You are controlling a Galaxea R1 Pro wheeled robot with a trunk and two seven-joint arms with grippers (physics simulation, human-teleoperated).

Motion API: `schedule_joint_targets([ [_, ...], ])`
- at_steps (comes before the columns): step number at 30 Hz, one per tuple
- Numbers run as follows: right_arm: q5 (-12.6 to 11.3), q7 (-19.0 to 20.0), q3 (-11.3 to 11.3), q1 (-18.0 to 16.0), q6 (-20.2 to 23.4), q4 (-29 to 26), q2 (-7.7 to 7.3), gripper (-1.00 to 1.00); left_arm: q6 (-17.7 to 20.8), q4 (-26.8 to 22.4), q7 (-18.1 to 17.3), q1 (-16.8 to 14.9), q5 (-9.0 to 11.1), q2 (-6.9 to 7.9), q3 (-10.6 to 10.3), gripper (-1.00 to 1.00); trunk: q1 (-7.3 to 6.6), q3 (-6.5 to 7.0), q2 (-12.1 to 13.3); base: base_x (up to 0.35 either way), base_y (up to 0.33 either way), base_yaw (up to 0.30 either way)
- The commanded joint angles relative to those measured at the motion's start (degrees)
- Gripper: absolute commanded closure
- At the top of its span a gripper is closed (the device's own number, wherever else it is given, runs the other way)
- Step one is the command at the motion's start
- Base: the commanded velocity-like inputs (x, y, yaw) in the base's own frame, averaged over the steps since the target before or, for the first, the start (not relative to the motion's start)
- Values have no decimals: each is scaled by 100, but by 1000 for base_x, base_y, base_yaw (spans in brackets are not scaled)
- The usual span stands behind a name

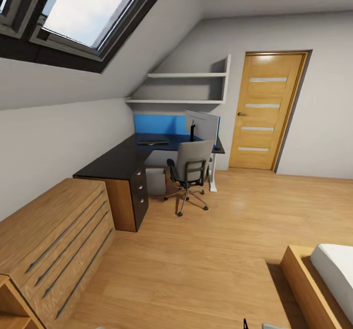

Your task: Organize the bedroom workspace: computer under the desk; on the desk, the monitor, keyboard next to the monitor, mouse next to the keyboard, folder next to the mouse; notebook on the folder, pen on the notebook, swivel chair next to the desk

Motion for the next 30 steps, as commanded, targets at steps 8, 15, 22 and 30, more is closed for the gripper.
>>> schedule_joint_targets([
  [8,-48,5,-30,-4,-72,-20,2,-100,-16,8,2,-4,5,-41,-2,-100,4,-62,-4,333,0,0],
  [15,-50,4,-40,-4,-73,-22,-6,-100,-16,15,2,-4,5,-45,-61,-100,4,-125,-4,333,-53,-40],
  [22,-50,8,-41,-4,-73,-22,-7,-100,-16,47,2,-4,5,-45,-137,-100,4,-180,-4,333,-101,-160],
  [30,-50,12,-41,-4,-80,-22,-15,-100,-19,137,2,-4,-3,-51,-160,-100,4,-208,-4,270,-105,-260],
])
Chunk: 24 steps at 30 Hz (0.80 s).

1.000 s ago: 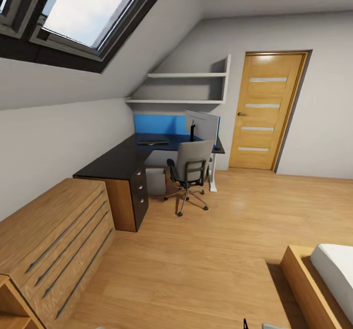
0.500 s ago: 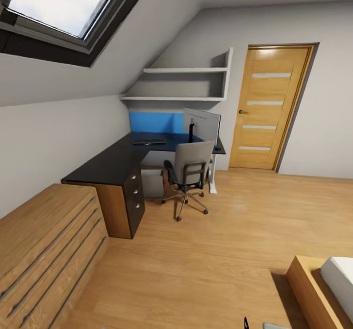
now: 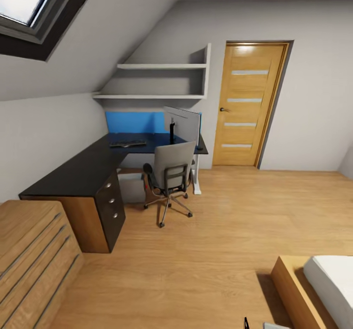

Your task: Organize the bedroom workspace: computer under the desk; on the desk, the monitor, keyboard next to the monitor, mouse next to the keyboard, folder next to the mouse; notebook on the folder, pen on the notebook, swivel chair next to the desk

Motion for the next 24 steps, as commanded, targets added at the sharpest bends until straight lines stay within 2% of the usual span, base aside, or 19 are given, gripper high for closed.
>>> schedule_joint_targets([
  [1,-26,19,-12,-6,-24,6,1,-100,-18,2,2,-3,20,0,-11,-100,2,-8,-5,108,-46,-283],
  [14,-26,15,-23,-6,-17,6,-5,-100,-26,4,-7,-3,19,-2,-16,-100,2,-12,-5,47,-3,-294],
  [24,-112,18,-153,-6,-6,6,-9,-100,-23,4,-7,-3,19,-2,-19,-100,2,-17,-5,278,12,-299],
])
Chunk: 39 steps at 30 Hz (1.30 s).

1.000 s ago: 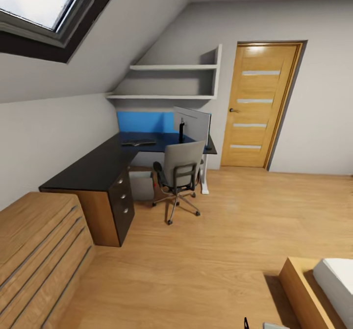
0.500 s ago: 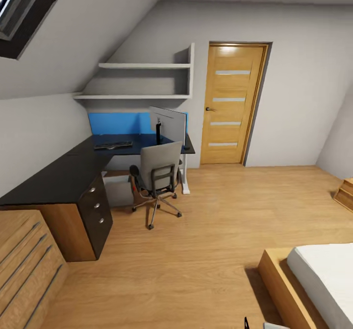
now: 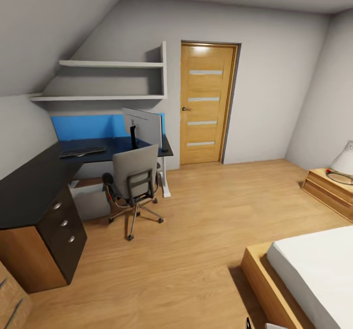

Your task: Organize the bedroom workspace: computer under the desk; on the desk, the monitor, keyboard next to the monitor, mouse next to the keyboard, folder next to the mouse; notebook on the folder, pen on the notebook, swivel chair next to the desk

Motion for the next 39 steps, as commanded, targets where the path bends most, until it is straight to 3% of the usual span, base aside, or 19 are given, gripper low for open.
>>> schedule_joint_targets([
  [1,-38,22,-13,-6,-20,6,3,-100,-17,2,1,-2,21,1,-12,-100,4,-9,-5,320,2,-298],
  [39,-34,30,-11,-6,110,6,25,-100,-16,6,1,-2,21,1,-12,-100,4,-150,-5,330,14,-278],
])
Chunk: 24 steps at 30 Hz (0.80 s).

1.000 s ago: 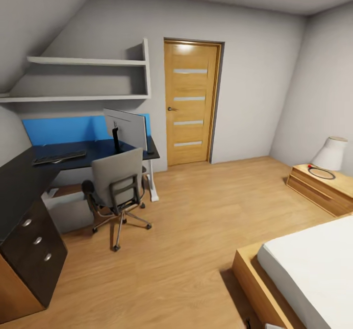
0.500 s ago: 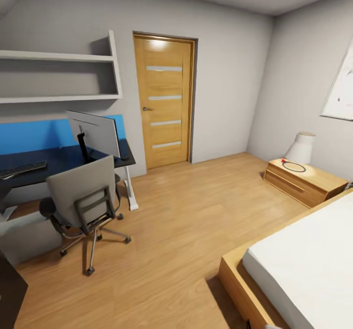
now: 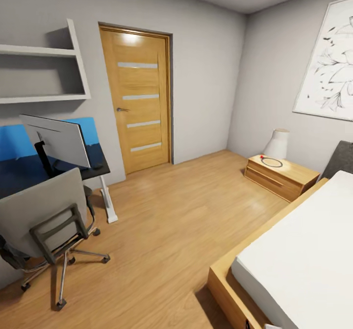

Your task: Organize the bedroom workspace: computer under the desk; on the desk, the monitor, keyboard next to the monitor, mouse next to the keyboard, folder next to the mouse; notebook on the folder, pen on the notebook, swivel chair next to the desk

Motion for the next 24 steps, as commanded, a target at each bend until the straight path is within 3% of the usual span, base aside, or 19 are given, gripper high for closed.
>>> schedule_joint_targets([
  [1,-23,23,-6,-5,-31,6,2,-100,-16,5,1,-3,21,-2,-12,-100,4,-13,-4,333,112,-158],
  [24,-11,35,12,-5,-30,6,11,-100,-16,11,1,-3,21,1,-12,-100,4,-210,-4,332,132,-25],
])
